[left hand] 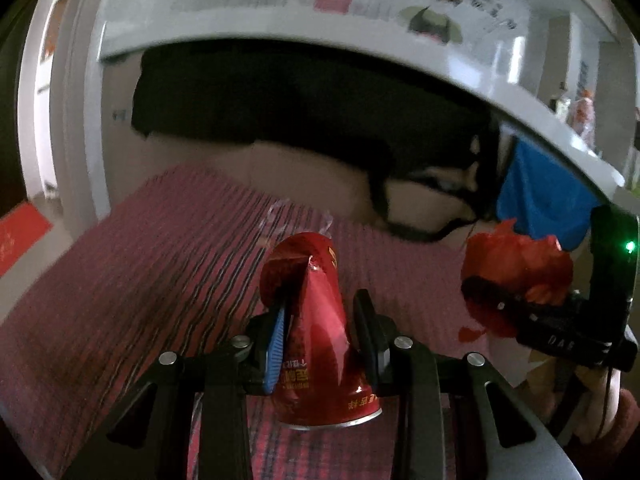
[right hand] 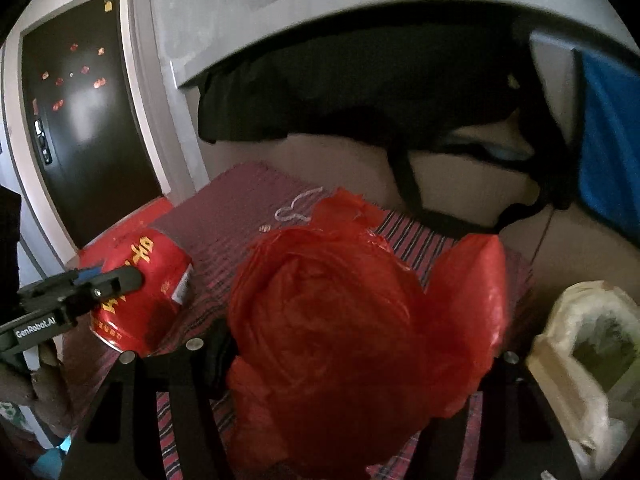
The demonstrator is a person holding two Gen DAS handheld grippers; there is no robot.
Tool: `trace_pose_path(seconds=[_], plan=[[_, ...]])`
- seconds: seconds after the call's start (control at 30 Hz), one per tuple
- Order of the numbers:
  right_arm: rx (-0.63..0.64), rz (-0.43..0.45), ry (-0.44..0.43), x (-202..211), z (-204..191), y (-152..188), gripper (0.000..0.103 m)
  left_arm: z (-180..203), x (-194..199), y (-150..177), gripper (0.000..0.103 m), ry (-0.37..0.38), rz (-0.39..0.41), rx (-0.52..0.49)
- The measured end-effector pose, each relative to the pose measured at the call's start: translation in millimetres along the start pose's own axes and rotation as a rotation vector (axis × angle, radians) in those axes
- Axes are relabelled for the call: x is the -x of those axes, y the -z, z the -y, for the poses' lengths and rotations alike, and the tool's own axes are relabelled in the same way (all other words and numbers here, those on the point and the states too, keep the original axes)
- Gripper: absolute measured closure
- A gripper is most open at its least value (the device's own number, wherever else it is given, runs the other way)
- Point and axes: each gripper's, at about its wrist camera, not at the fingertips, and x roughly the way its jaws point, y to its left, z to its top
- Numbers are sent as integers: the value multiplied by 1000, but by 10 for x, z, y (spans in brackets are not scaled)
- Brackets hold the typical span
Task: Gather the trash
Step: 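Carry the red can and red bag with both tools over the wastebasket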
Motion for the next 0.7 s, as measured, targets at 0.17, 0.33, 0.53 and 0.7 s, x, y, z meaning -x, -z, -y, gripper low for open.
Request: trace_pose_path(seconds=[0.17,0.33,0.53,0.7], plan=[[7,63,15,406,90,-50,42,452,182,-124,70,43,72,-64],[0,132,65,870,334,-63,42,1003,229,-158,70,88,109,-139],[-43,190,155,1408,832,28,42,1683,172,-126,70,156,141,-204],[-79,211,232,1734,1287,145,42,2205,29,-116,70,213,147,-228]])
